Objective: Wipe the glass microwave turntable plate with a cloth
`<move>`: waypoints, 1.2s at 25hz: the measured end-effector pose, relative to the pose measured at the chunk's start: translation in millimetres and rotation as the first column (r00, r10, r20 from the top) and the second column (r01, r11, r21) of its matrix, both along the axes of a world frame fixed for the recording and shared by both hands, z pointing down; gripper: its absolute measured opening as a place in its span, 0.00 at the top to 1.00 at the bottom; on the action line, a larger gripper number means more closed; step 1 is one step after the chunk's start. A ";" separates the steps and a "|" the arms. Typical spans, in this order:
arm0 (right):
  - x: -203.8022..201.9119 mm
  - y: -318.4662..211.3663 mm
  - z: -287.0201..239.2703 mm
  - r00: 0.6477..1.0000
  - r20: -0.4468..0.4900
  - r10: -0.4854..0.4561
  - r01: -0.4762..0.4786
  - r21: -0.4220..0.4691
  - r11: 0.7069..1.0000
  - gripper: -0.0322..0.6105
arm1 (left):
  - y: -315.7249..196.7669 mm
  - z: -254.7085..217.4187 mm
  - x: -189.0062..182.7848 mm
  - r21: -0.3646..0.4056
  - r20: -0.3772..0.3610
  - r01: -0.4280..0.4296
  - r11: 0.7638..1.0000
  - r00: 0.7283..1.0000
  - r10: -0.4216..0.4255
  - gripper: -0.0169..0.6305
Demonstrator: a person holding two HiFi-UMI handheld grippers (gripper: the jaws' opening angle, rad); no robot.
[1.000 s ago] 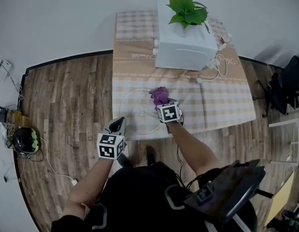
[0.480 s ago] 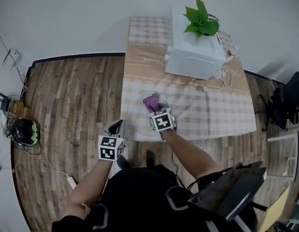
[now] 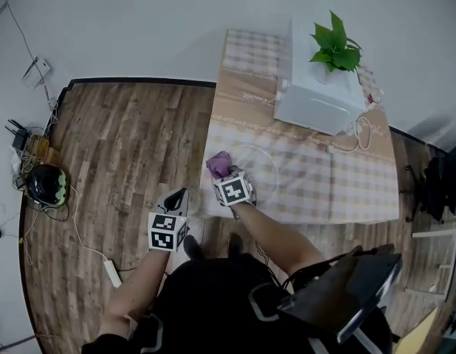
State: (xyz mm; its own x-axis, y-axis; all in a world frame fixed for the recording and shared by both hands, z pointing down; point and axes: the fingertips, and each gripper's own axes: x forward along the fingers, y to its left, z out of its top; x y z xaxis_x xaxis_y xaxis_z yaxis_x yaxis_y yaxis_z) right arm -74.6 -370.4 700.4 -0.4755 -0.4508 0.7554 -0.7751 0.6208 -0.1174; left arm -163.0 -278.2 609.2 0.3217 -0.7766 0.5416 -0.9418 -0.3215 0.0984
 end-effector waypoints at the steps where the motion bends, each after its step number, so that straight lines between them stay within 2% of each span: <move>1: -0.7 -0.2 2.1 1.000 -0.006 -0.003 0.003 0.001 1.000 0.82 | 1.2 0.3 -2.6 -0.002 0.006 0.002 1.000 1.000 -0.002 0.97; 6: 10.5 -6.5 4.2 0.999 -0.019 0.030 -0.030 0.005 1.000 0.82 | 0.8 0.8 5.8 0.013 0.076 -0.071 0.997 0.995 0.070 0.97; 10: 25.7 -8.6 4.7 0.998 -0.016 0.059 -0.059 0.002 0.998 0.82 | -2.6 1.5 18.6 0.009 0.049 -0.096 0.995 0.994 0.096 0.97; 18: 62.6 -8.1 4.4 0.992 -0.026 0.122 -0.122 -0.006 0.992 0.82 | -8.1 -2.1 40.5 0.002 0.041 -0.140 0.990 0.989 0.139 0.97; 24: 94.6 -6.8 6.7 0.988 -0.035 0.149 -0.149 -0.010 0.989 0.82 | -14.6 -11.5 61.5 0.040 0.039 -0.155 0.987 0.987 0.153 0.97; 30: 127.8 -10.6 9.3 0.981 -0.048 0.187 -0.188 -0.010 0.982 0.82 | -18.0 -14.0 88.3 0.040 0.020 -0.191 0.981 0.982 0.190 0.97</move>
State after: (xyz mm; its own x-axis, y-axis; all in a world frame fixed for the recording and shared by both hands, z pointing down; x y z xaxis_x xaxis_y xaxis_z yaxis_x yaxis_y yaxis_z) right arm 53.2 -381.0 709.7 -0.3479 -0.5176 0.7817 -0.8825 0.4623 -0.0866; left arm -74.6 -296.3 595.2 0.4577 -0.7239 0.5161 -0.8642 -0.4987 0.0669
